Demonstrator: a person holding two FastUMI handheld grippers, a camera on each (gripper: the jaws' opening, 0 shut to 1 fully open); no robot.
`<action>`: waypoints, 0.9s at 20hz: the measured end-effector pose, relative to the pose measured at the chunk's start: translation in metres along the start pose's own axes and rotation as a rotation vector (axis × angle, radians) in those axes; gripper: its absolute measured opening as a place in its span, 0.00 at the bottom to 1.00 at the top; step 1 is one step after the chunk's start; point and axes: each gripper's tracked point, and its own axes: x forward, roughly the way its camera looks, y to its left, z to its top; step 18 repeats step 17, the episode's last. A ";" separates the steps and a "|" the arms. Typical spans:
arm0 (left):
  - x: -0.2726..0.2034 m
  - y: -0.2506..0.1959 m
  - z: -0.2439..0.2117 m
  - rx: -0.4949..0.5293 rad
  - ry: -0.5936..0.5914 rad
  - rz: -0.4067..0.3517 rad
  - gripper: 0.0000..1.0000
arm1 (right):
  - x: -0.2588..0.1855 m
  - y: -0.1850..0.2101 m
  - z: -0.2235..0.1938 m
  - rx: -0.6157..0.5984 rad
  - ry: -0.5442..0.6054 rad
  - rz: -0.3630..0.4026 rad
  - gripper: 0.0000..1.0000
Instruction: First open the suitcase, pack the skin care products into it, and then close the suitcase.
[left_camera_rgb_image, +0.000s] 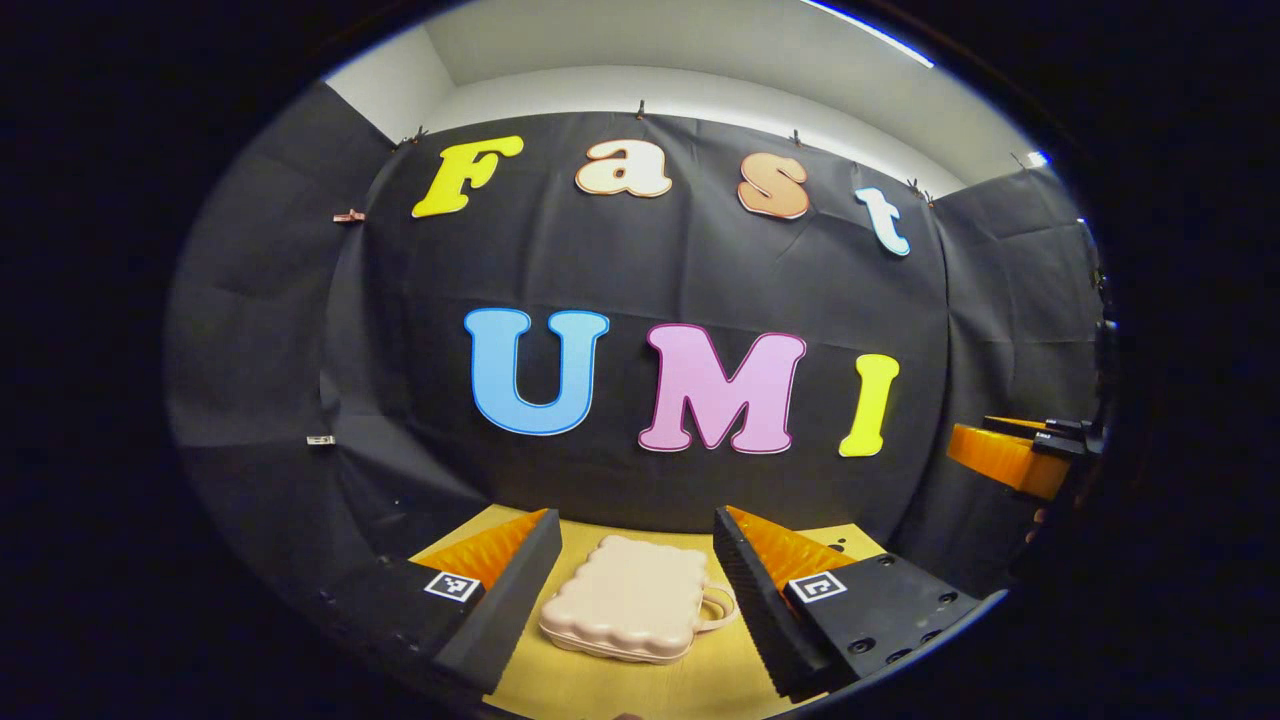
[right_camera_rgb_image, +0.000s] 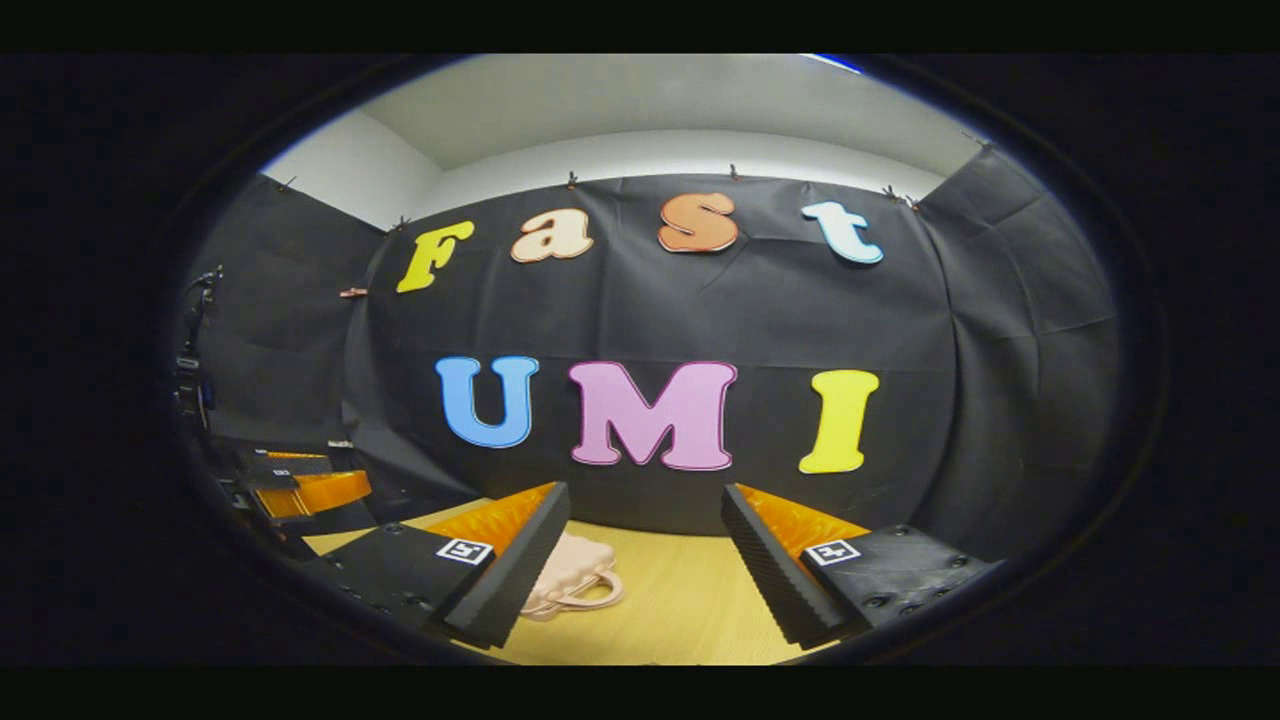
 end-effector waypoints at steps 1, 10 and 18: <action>0.000 -0.003 0.001 0.012 -0.003 -0.010 0.96 | -0.001 0.000 -0.002 0.006 0.007 0.001 0.97; -0.008 -0.031 -0.002 0.046 -0.003 -0.153 0.96 | -0.029 -0.001 -0.012 0.010 0.044 -0.082 0.96; -0.012 -0.006 0.005 0.087 -0.045 -0.146 0.96 | -0.042 0.012 -0.017 0.012 0.028 -0.157 0.97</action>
